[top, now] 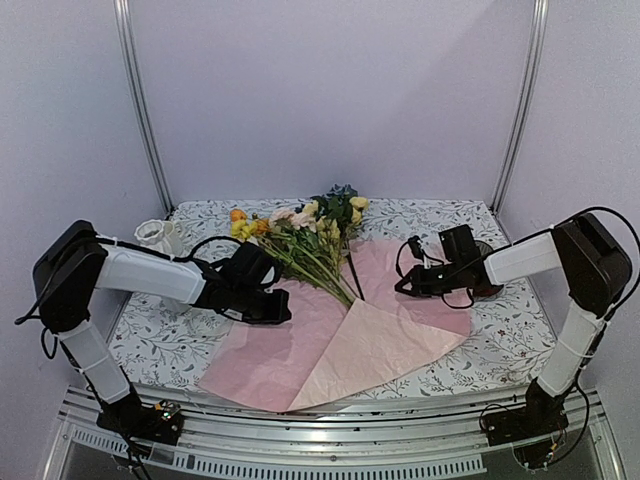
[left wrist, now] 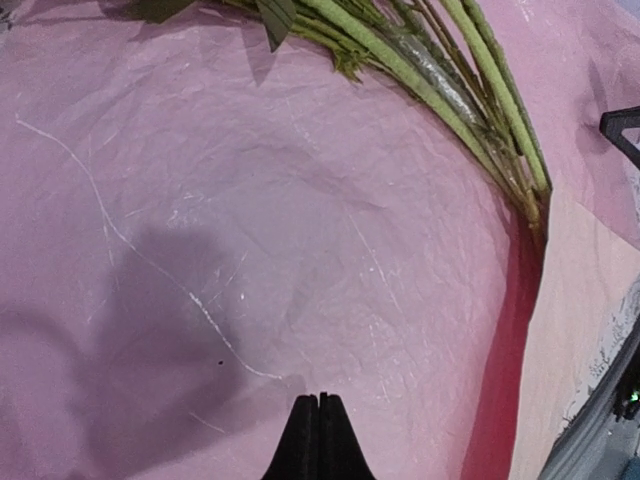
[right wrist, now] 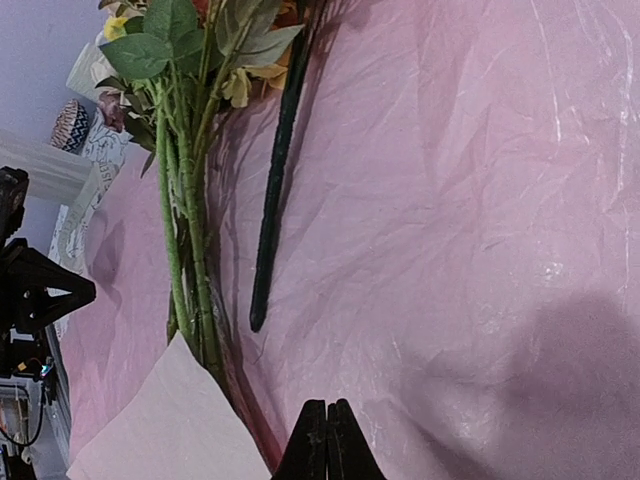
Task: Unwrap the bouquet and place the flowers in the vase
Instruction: Unfold the quarter-folded wrapping paper from the folded wrapping paper.
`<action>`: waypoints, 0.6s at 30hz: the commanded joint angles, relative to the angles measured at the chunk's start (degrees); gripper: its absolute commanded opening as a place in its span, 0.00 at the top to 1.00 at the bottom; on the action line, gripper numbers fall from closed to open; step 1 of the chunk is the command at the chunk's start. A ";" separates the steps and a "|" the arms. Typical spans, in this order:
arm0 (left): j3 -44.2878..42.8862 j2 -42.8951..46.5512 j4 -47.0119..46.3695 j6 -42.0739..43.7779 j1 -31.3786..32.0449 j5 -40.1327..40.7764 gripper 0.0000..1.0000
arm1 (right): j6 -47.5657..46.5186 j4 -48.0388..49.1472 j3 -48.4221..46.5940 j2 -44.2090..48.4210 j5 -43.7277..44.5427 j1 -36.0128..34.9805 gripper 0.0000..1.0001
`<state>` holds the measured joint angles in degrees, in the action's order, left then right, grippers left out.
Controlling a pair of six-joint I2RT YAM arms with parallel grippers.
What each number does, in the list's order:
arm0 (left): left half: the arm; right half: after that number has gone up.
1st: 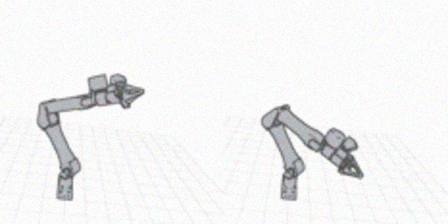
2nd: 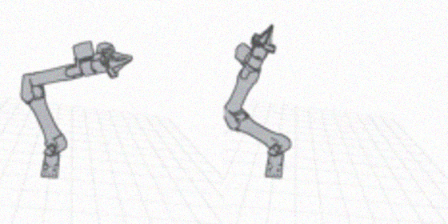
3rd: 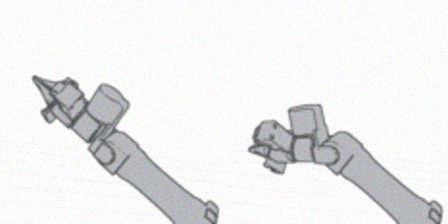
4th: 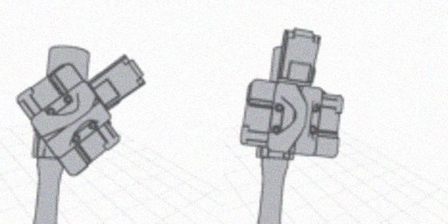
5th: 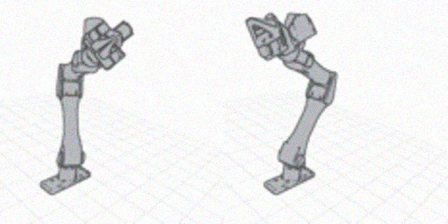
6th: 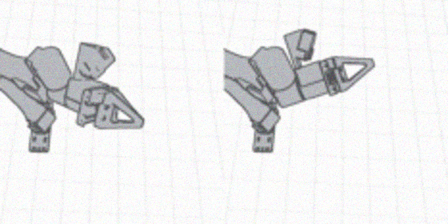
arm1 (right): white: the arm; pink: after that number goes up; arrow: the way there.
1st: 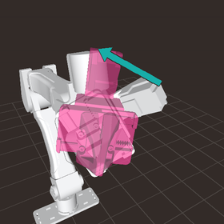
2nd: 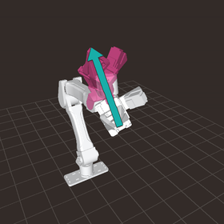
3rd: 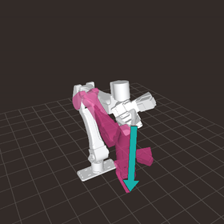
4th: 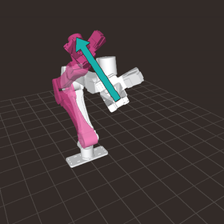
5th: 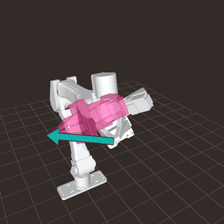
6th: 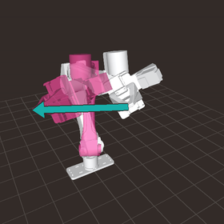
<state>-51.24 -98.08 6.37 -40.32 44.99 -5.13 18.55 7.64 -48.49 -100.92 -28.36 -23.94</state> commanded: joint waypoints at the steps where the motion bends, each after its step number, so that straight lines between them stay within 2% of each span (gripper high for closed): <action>1: 1.59 -0.74 -1.19 -0.37 0.54 0.52 1.00 | 1.03 2.06 -1.28 -3.21 3.23 1.58 0.97; 9: 2.30 -0.11 -1.03 0.09 0.54 0.82 1.00 | 1.75 1.99 -0.18 -5.16 4.56 3.18 0.97; 18: 2.75 5.05 -6.40 6.14 4.49 -4.39 1.00 | 0.30 0.13 -1.66 -4.33 4.13 3.20 0.97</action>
<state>-48.77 -96.09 3.77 -37.45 46.96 -7.09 19.66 8.16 -48.51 -105.19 -24.53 -20.88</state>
